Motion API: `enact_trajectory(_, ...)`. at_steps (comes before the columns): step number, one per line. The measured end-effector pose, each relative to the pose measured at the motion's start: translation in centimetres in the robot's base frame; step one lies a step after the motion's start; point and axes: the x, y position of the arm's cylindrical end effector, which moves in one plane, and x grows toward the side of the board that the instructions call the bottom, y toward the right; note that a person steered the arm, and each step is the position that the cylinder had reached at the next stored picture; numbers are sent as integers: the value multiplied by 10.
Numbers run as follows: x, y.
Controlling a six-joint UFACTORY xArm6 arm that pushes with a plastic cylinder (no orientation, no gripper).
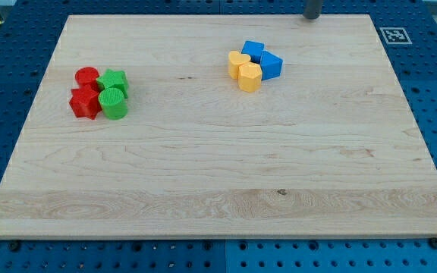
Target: Push the yellow hexagon with blue cube towards bottom center of the board
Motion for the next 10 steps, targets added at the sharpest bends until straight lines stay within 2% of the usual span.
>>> enact_trajectory(5, 1, -7)
enact_trajectory(6, 3, -32)
enact_trajectory(7, 13, -56)
enact_trajectory(9, 46, -47)
enact_trajectory(10, 46, -47)
